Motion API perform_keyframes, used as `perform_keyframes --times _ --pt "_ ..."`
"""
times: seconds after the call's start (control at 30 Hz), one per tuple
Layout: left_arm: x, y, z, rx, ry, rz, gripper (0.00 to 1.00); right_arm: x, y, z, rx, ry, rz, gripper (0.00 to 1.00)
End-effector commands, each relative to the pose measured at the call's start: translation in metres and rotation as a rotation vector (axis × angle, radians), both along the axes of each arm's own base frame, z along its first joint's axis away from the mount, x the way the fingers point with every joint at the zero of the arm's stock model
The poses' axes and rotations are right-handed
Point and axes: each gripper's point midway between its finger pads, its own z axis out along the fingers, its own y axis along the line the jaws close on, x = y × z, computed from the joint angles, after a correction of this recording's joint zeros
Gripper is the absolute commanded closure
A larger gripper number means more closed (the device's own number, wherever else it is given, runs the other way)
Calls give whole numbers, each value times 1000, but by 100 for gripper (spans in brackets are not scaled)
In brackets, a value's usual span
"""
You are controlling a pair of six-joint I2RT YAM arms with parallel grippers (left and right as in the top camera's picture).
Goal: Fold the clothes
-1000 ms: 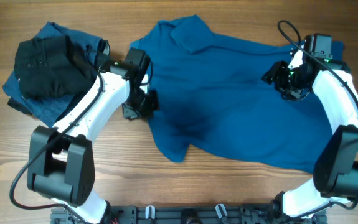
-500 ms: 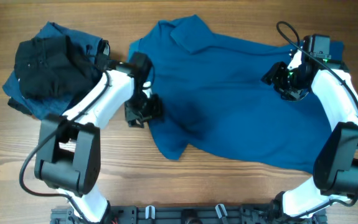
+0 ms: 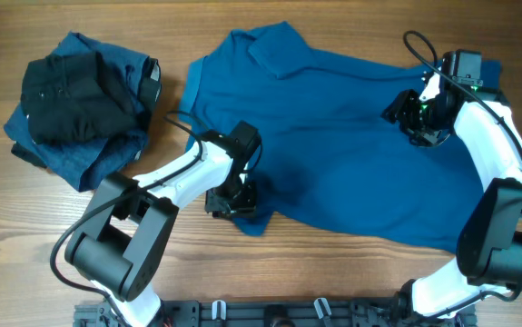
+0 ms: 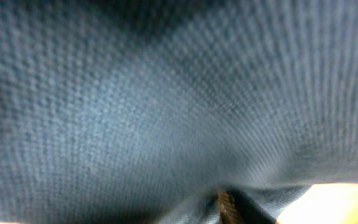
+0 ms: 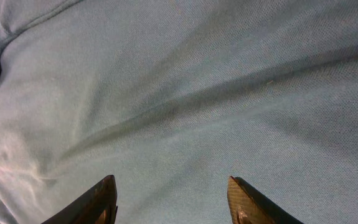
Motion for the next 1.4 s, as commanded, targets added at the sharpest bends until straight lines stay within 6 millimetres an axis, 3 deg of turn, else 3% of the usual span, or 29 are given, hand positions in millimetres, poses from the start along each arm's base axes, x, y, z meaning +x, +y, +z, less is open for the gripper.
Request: perform_keyframes --times 0.0,0.13,0.23,0.37,0.57,0.7,0.87,0.97,1.07,1.17,1.27,1.3,1.33,1.37 --pt "-1 2 0 11 -5 10 96 -5 -2 -11 -7 33 -8 43" --pt "-6 1 26 -7 34 15 96 -5 -2 -11 -7 32 -8 42" --pt "5 -2 68 -42 -24 -28 96 -3 -2 -11 -8 26 -9 42" --pt "51 -6 84 -43 -249 -30 96 -3 -2 -11 -8 26 -9 42" --pt "121 14 91 -28 -483 65 95 -3 -2 -11 -7 27 -10 42" --pt "148 15 97 -65 -572 92 84 -4 -2 -11 -7 29 -10 42" --pt "150 14 97 -69 -580 92 89 -14 0 -13 0 70 -11 42" --pt "146 16 95 -60 -561 91 89 -22 -14 -15 29 119 -120 42" --pt "130 21 89 -36 -495 82 74 -30 -42 -10 116 121 -199 43" --pt "116 27 83 -8 -439 77 64 -58 -73 -4 161 172 -290 41" --pt "117 27 82 -10 -441 78 59 -86 -100 3 135 227 -390 37" --pt "118 27 82 -12 -446 79 55 -98 -111 6 112 250 -441 36" --pt "119 26 83 -13 -451 80 50 -123 -129 12 64 304 -547 32" --pt "120 26 83 -14 -453 79 47 -133 -133 12 55 322 -575 31"
